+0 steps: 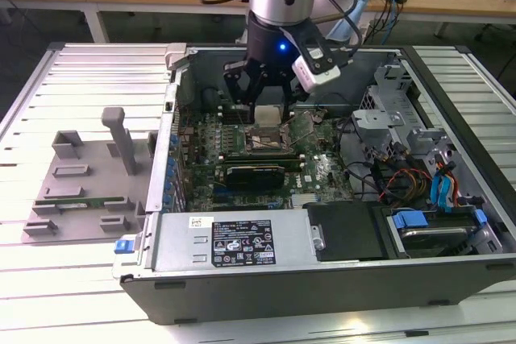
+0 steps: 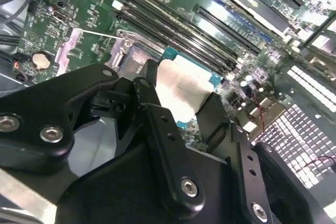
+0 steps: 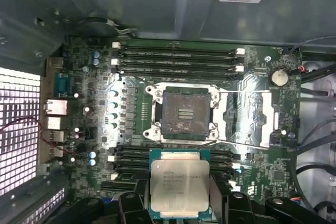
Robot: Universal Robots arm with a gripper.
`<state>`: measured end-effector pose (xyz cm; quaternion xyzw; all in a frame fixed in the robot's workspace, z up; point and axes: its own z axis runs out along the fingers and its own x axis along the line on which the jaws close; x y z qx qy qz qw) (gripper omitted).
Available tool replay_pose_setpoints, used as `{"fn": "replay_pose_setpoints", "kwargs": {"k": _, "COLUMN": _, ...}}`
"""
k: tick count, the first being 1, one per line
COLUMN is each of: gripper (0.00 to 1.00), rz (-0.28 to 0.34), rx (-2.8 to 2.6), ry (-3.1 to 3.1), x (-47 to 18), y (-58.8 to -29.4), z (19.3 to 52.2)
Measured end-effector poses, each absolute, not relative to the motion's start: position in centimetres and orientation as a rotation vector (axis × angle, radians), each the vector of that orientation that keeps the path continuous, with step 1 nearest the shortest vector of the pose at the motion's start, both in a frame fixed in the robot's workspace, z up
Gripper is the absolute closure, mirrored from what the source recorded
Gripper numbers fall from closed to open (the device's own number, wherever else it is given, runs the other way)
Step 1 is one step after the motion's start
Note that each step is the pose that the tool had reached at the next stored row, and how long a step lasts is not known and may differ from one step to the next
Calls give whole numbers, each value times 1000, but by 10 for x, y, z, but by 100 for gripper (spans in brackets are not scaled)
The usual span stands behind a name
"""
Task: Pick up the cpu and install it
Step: 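Pick up the cpu and move it towards the insertion slot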
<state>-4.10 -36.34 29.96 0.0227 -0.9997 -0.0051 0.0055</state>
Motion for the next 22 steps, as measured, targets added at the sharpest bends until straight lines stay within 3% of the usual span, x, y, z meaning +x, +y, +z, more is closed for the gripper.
{"fn": "replay_pose_setpoints", "kwargs": {"k": 22, "gripper": 45, "rz": -16, "rx": 71, "ry": -3128, "x": -33, "y": -341, "z": 288}}
